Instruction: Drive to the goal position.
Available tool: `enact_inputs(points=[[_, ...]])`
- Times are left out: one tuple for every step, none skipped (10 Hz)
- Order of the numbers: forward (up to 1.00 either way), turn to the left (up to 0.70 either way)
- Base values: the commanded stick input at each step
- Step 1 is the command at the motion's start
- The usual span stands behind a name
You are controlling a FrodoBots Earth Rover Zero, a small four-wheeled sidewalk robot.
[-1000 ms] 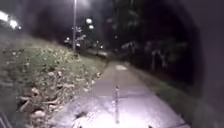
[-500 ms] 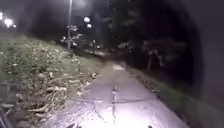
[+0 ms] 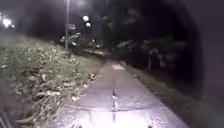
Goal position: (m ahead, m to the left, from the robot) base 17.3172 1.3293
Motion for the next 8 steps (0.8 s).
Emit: enact_inputs(points=[[0.45, 0.00], [0.45, 0.00], [0.45, 0.00], [0.45, 0.00], [0.45, -0.05], [0.45, -0.17], [0.45, -0.27], [0.45, -0.27]])
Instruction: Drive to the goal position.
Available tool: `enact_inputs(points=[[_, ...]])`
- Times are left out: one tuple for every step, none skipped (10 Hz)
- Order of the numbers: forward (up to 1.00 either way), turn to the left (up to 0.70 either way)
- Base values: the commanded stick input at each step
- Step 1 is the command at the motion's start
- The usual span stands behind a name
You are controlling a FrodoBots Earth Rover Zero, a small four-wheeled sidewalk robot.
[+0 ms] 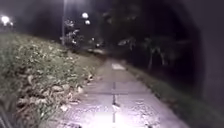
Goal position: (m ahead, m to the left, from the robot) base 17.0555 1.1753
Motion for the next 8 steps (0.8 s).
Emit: enact_inputs(points=[[0.45, -0.27], [0.45, -0.17], [0.45, -0.01], [0.45, 0.00], [0.45, 0.00], [0.45, 0.00], [0.45, 0.00], [0.45, 0.00]])
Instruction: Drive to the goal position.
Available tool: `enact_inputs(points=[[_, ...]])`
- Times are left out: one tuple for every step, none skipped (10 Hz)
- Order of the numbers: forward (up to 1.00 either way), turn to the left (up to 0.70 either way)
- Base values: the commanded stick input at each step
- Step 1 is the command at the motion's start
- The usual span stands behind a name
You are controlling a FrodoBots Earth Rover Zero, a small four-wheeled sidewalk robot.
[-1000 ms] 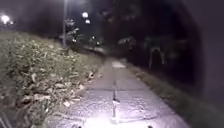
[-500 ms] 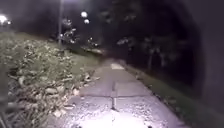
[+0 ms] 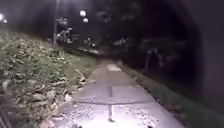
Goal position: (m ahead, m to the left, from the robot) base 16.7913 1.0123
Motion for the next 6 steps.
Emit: enact_inputs(points=[[0.45, 0.00], [0.45, 0.00], [0.45, 0.00], [0.45, 0.00], [0.45, 0.00], [0.45, 0.00]])
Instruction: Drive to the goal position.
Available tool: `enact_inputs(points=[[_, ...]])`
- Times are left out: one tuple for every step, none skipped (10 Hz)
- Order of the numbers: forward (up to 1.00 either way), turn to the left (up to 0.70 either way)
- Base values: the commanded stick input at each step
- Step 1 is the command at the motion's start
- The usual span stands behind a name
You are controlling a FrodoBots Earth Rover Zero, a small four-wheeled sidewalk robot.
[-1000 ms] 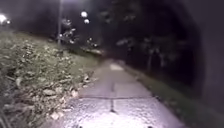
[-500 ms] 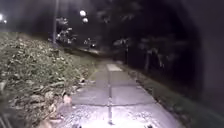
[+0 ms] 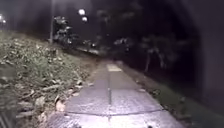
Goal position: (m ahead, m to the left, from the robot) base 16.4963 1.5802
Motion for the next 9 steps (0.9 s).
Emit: enact_inputs(points=[[0.45, 0.00], [0.45, 0.00], [0.45, 0.00], [0.45, -0.03], [0.45, -0.16], [0.45, -0.26], [0.45, -0.26], [0.45, -0.24], [0.45, -0.15]])
